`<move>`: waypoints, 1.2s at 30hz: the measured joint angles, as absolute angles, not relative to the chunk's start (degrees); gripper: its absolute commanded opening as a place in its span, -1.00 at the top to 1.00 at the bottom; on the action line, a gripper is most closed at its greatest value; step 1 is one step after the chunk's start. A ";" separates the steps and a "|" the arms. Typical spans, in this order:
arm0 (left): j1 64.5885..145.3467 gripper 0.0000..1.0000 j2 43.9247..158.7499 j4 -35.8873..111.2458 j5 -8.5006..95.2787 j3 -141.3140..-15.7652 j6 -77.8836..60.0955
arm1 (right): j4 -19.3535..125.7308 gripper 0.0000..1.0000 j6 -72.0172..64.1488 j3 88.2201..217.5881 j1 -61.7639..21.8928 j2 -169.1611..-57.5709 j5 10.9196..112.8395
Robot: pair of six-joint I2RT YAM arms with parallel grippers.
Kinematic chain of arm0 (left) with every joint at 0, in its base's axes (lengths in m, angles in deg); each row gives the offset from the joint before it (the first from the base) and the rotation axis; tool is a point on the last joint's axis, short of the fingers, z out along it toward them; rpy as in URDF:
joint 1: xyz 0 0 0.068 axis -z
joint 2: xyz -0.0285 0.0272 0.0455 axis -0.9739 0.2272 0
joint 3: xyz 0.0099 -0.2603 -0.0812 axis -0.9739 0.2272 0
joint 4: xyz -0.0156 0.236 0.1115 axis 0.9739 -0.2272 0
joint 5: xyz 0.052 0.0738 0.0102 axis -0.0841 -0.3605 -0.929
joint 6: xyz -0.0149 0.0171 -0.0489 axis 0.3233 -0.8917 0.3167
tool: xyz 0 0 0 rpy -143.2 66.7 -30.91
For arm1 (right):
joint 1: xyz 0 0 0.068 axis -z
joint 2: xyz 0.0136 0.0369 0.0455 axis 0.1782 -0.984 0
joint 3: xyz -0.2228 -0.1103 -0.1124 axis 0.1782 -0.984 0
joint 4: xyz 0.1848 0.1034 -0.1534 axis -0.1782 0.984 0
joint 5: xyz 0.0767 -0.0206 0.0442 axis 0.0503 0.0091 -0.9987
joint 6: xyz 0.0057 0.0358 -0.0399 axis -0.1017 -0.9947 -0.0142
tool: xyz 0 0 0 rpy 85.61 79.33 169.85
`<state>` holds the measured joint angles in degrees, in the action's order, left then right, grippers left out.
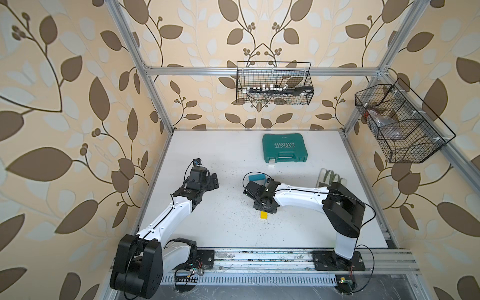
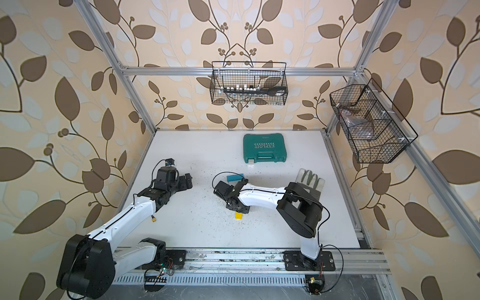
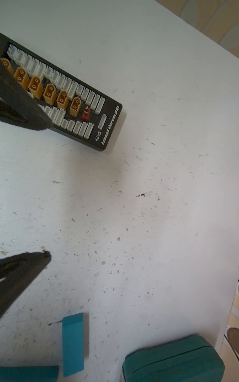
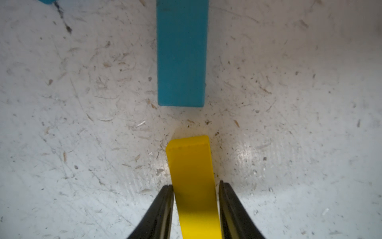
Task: Assemble the number 7 with building blocks
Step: Assemble the building block at the center of the board.
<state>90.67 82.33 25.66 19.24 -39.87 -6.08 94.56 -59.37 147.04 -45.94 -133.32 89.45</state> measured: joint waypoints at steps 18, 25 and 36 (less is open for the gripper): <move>90.30 -0.88 82.29 25.66 19.24 -39.87 -6.08 | 94.35 0.41 -58.08 147.77 -44.91 -134.30 88.62; 90.30 -0.88 82.29 25.66 19.24 -39.87 -6.08 | 94.02 0.41 -57.62 148.47 -43.84 -134.80 88.40; 90.30 -0.88 82.29 25.66 19.24 -39.87 -6.08 | 93.49 0.39 -57.27 148.90 -43.05 -135.17 88.16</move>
